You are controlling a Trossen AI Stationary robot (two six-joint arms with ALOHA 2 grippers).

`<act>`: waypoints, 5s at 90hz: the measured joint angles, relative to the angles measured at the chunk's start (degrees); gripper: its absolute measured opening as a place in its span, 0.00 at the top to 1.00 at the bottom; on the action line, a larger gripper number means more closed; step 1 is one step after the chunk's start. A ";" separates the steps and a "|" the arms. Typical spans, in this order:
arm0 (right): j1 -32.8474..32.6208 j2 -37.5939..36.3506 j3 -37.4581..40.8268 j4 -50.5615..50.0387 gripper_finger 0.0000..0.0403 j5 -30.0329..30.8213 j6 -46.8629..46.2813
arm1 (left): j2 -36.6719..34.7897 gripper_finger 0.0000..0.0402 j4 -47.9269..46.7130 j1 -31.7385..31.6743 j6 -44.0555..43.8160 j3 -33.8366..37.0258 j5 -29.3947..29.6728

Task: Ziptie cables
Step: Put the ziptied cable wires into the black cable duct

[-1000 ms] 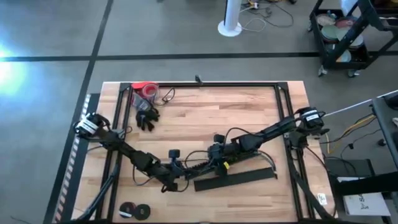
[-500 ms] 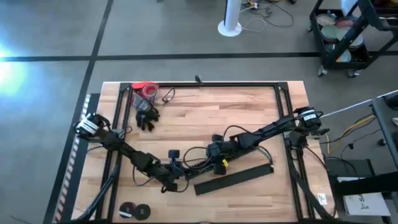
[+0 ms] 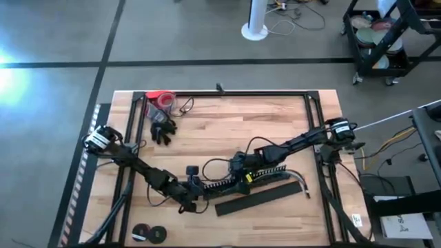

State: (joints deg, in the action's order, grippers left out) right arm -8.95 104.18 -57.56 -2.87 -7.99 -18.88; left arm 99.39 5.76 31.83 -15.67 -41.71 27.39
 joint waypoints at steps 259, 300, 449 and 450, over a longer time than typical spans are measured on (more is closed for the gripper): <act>5.86 0.96 -9.65 -14.22 0.66 -10.48 11.37 | -1.04 0.58 -5.30 2.24 -13.95 2.04 0.21; 5.49 -0.74 -10.14 -17.83 0.60 -4.42 12.51 | 1.19 0.63 2.83 2.28 -16.81 2.29 6.04; 5.46 -0.98 -11.72 -28.03 0.56 -1.15 13.70 | -2.26 0.66 -8.26 0.26 -14.80 2.42 10.28; 5.45 -0.98 -11.72 -27.91 0.56 -0.85 13.80 | -2.62 0.66 -8.50 0.26 -14.73 2.48 10.28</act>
State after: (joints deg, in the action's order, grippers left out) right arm -3.50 103.20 -69.28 -30.78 -8.83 -5.09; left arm 96.78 -2.74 32.09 -30.40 -39.22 37.66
